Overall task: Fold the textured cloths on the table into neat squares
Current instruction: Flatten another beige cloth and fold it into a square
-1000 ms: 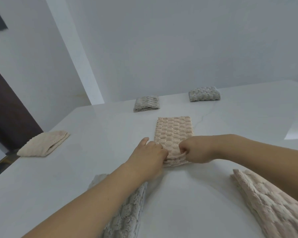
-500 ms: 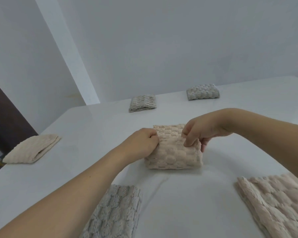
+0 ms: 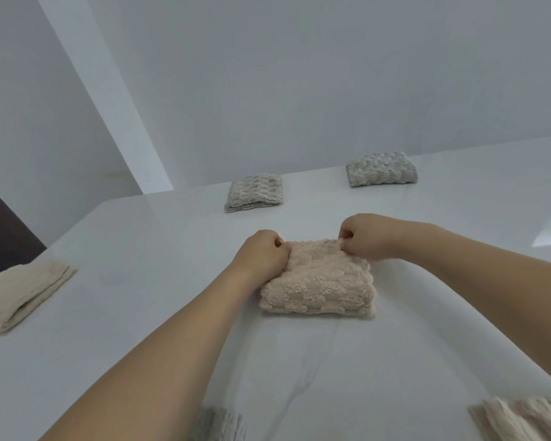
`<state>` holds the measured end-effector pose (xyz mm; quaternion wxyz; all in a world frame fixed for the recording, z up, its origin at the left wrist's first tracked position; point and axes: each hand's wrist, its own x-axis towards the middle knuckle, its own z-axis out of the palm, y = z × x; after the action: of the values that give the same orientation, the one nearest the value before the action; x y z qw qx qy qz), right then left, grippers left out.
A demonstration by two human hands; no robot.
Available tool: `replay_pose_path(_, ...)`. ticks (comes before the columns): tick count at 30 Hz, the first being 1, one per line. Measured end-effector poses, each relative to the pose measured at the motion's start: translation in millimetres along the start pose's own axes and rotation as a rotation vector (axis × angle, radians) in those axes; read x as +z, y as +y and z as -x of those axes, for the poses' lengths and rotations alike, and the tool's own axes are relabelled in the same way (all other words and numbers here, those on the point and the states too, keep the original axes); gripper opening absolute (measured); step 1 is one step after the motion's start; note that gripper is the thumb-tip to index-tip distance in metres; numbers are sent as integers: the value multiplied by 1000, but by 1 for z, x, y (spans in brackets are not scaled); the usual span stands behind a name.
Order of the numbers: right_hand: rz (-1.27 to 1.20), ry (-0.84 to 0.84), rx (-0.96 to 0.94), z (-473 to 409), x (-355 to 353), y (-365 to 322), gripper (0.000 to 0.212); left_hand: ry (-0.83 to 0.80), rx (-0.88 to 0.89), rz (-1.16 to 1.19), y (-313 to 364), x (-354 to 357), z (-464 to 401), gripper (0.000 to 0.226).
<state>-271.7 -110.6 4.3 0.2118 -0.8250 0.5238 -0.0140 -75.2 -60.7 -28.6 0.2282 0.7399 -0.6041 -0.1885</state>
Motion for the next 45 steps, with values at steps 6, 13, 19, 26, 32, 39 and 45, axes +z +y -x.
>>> replay_pose_path(6, -46, 2, -13, -14, 0, 5, 23, -42, -11, 7, -5, -3, -8, 27)
replay_pose_path(13, 41, 10, -188, -31, 24, -15, 29, -122, -87, 155, -2, -9, -12, 29)
replay_pose_path(19, -26, 168, -228, -35, 42, -6, 25, -233, -173, 523, -12, -27, 1, 27)
replay_pose_path(26, -71, 308, -246, -36, 58, 3, 20, -143, -223, 538, -12, -17, -1, 5)
replay_pose_path(32, -1, 324, -241, -34, 60, 0, 38, -158, -255, 568, -7, -17, 14, 30)
replay_pose_path(39, 140, 337, -247, -30, 58, -4, 48, -284, -256, 747, -13, -24, 48, 25)
replay_pose_path(45, -4, 442, -257, -26, 62, 0, 47, -336, -207, 748, -13, -20, 62, 28)
